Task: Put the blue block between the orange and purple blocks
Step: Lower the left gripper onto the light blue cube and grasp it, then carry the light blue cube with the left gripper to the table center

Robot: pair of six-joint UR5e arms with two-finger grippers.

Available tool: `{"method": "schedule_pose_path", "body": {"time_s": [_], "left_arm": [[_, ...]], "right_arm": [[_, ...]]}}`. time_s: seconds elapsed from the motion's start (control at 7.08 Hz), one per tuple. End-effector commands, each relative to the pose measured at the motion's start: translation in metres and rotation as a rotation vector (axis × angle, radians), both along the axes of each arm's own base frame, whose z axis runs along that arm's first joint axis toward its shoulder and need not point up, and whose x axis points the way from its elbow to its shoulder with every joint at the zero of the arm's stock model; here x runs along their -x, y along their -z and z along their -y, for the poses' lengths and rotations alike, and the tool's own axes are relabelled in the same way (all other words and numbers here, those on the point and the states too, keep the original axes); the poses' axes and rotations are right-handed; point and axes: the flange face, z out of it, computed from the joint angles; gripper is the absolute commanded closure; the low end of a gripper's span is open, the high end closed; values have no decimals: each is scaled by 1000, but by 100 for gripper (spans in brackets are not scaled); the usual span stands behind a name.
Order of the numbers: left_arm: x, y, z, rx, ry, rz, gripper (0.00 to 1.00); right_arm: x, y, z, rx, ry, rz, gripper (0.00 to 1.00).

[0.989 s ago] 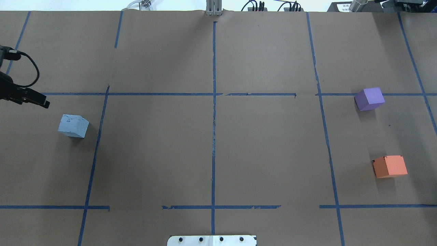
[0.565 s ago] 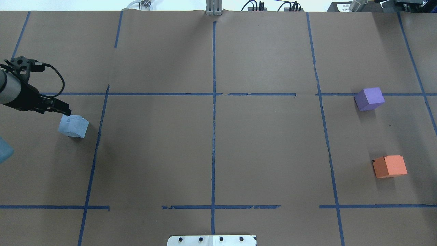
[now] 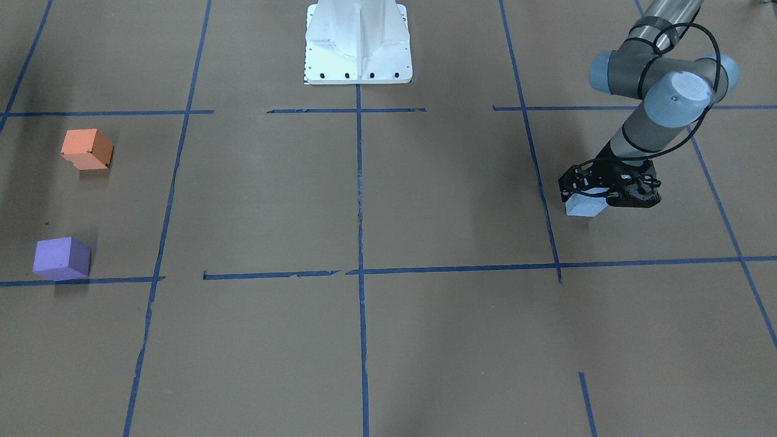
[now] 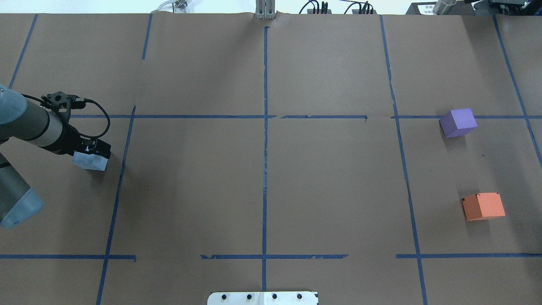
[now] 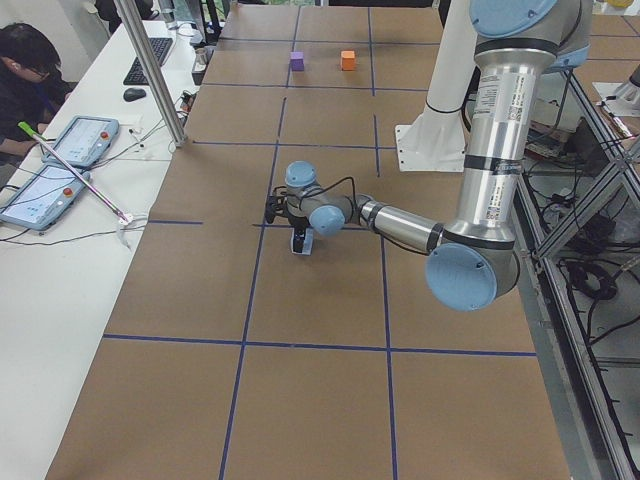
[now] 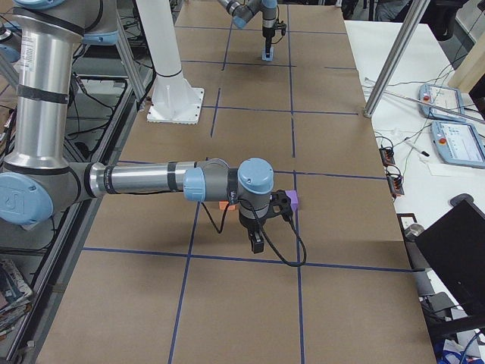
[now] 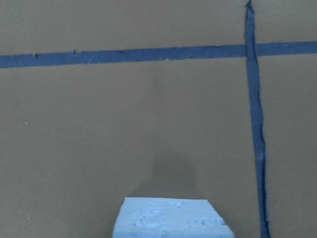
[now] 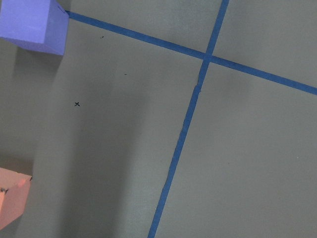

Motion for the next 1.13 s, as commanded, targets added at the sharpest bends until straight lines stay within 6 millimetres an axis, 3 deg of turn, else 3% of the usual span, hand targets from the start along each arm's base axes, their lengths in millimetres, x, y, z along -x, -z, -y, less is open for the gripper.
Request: {"method": "schedule_pose_path", "body": {"time_s": [0.0, 0.14, 0.28, 0.71, 0.85, 0.99], "left_arm": [[-3, -2, -1, 1, 1, 7, 17], [-3, 0, -3, 1, -5, 1, 74], [-4, 25, 4, -3, 0, -10, 78], [-68, 173, 56, 9, 41, -28, 77], [-133, 219, 40, 53, 25, -72, 77], [-187, 271, 39, 68, 42, -100, 77]], "right_arm": [[0, 1, 0, -1, 0, 0, 0], [0, 1, 0, -1, 0, 0, 0], [0, 1, 0, -1, 0, 0, 0], [0, 0, 0, 0, 0, 0, 0], [0, 0, 0, 0, 0, 0, 0], [0, -1, 0, 2, 0, 0, 0]]}}
